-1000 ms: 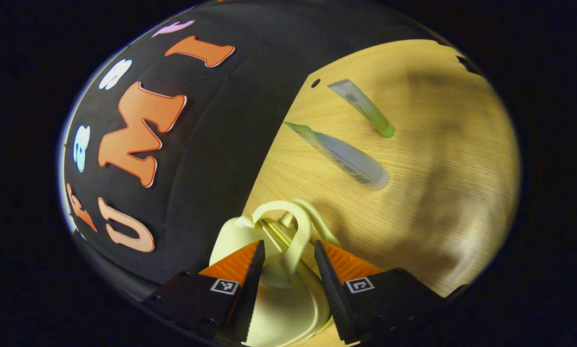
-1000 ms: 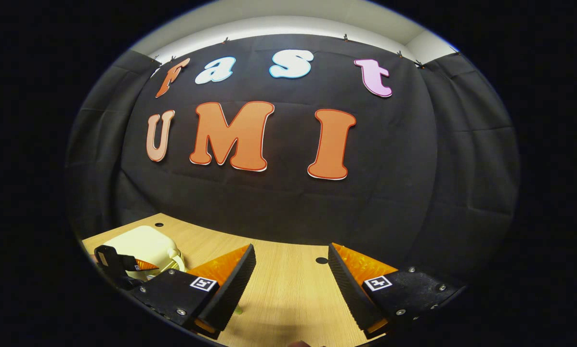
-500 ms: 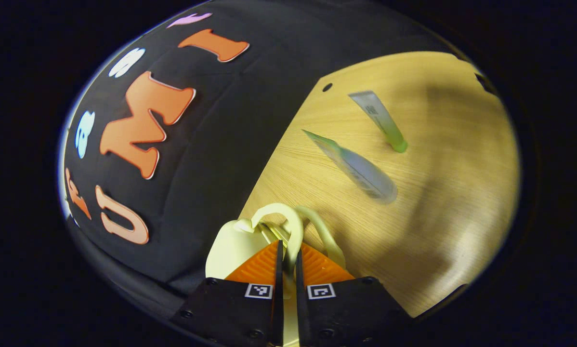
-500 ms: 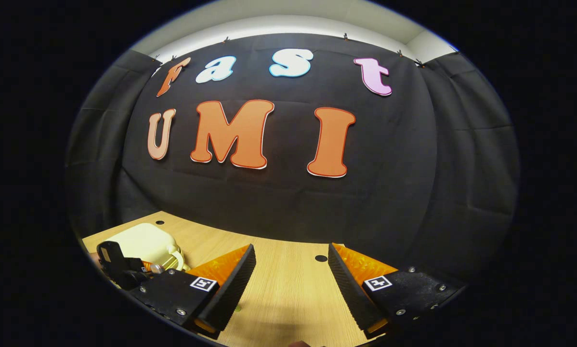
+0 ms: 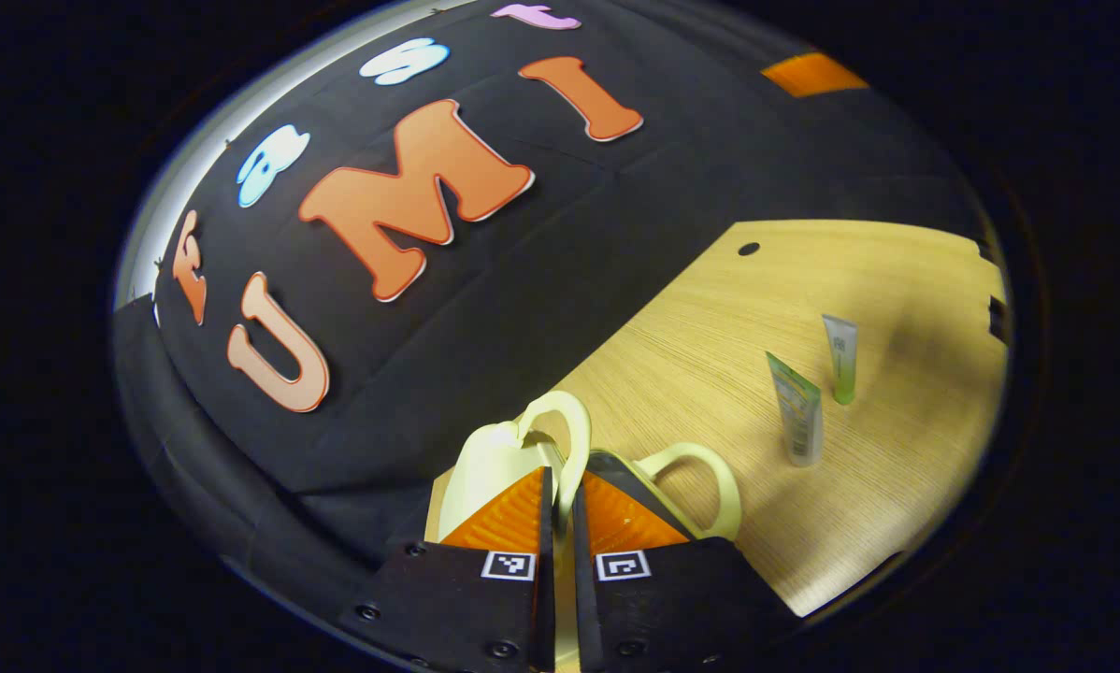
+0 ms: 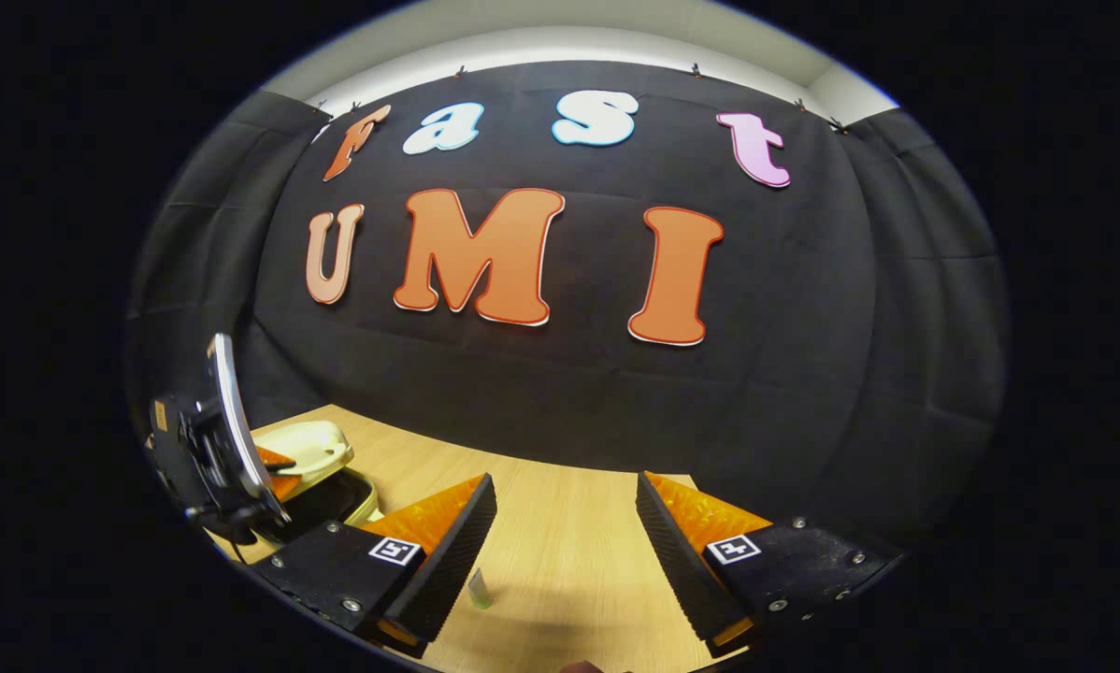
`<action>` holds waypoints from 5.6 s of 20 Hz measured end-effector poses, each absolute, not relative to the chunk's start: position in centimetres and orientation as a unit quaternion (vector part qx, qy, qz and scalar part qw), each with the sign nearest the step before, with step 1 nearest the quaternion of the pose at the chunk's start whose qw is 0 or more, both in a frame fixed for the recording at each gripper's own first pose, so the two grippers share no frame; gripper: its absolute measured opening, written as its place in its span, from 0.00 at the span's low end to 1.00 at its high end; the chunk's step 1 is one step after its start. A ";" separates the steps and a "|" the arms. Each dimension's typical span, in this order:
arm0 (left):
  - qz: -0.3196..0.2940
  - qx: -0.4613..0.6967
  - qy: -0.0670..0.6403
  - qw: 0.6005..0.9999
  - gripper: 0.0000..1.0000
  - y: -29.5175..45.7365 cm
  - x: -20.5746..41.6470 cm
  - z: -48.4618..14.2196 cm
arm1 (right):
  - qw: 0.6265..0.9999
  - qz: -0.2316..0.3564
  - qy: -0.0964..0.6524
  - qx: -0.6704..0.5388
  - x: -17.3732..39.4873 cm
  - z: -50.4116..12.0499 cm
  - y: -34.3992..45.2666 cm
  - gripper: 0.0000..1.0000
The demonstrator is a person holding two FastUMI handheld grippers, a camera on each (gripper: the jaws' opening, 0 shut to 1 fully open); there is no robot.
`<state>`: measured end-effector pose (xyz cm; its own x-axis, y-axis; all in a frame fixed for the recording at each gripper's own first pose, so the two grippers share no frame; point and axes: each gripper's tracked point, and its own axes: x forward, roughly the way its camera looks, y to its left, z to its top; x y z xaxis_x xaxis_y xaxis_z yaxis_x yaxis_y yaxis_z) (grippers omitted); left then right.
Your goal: First open the suitcase, pack the skin care products into it, and then close the suitcase.
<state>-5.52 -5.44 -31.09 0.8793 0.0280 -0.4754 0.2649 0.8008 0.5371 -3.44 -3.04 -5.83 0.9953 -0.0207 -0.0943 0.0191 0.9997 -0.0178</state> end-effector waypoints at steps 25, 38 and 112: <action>0.150 0.188 0.229 0.943 0.11 -1.1 -4.6 -36.1 | 0.997 0.017 0.078 -0.017 -2.0 -5.6 11.0 0.95; 0.173 0.090 0.355 0.914 0.12 2.3 -7.6 -45.6 | 0.992 -0.021 0.126 -0.024 -3.8 -6.9 13.7 0.95; -0.073 -0.014 0.247 0.966 0.41 -54.7 0.8 -36.2 | 0.944 0.178 0.276 0.015 -1.2 -30.4 5.8 0.93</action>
